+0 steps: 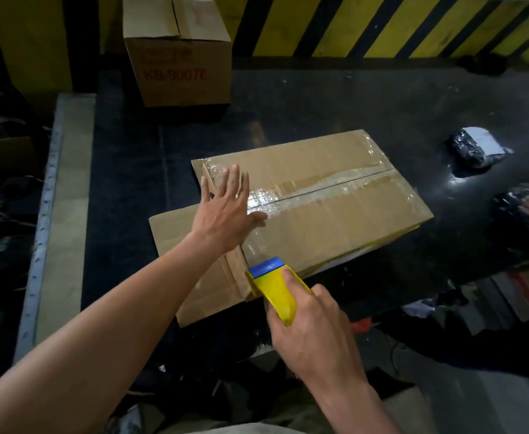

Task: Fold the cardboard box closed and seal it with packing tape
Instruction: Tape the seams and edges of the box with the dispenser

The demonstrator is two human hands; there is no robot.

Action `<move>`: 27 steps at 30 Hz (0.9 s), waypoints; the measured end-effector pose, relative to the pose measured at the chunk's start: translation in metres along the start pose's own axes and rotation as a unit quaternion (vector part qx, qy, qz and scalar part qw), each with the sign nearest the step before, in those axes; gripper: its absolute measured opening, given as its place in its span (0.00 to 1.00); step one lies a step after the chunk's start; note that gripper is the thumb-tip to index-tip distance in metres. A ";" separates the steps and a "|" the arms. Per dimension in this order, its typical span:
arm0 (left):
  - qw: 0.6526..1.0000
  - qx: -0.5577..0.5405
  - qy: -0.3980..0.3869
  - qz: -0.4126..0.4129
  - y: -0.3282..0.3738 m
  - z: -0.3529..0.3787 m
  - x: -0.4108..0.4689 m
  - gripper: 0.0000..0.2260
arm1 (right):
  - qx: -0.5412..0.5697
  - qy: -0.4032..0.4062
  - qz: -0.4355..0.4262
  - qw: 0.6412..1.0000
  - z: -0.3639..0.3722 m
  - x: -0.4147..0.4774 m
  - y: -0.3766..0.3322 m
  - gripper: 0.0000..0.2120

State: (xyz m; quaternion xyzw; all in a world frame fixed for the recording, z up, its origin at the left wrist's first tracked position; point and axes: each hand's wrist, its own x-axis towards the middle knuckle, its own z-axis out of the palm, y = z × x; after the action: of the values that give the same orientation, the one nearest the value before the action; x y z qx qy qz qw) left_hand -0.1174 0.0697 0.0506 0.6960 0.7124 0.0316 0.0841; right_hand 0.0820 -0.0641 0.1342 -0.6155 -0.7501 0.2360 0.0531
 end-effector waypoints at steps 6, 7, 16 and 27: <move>0.997 -0.039 -0.063 -0.004 0.001 0.015 -0.010 0.45 | 0.019 0.001 0.000 1.000 0.004 0.002 0.004 0.32; 0.997 -0.039 -0.066 -0.004 -0.001 0.016 -0.008 0.45 | 0.033 0.004 -0.004 0.999 0.003 0.001 0.005 0.32; 0.995 -0.058 -0.081 0.000 0.000 0.015 -0.003 0.45 | 0.040 0.004 -0.011 0.999 -0.004 -0.018 0.014 0.32; 0.993 -0.104 -0.059 0.007 0.004 0.006 -0.009 0.47 | 0.010 -0.007 0.008 1.000 0.012 -0.019 0.020 0.32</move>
State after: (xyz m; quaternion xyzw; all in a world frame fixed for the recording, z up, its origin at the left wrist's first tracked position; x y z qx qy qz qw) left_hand -0.1126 0.0600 0.0456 0.6891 0.6942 0.0644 0.1977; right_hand 0.1003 -0.0830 0.1188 -0.6195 -0.7430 0.2479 0.0524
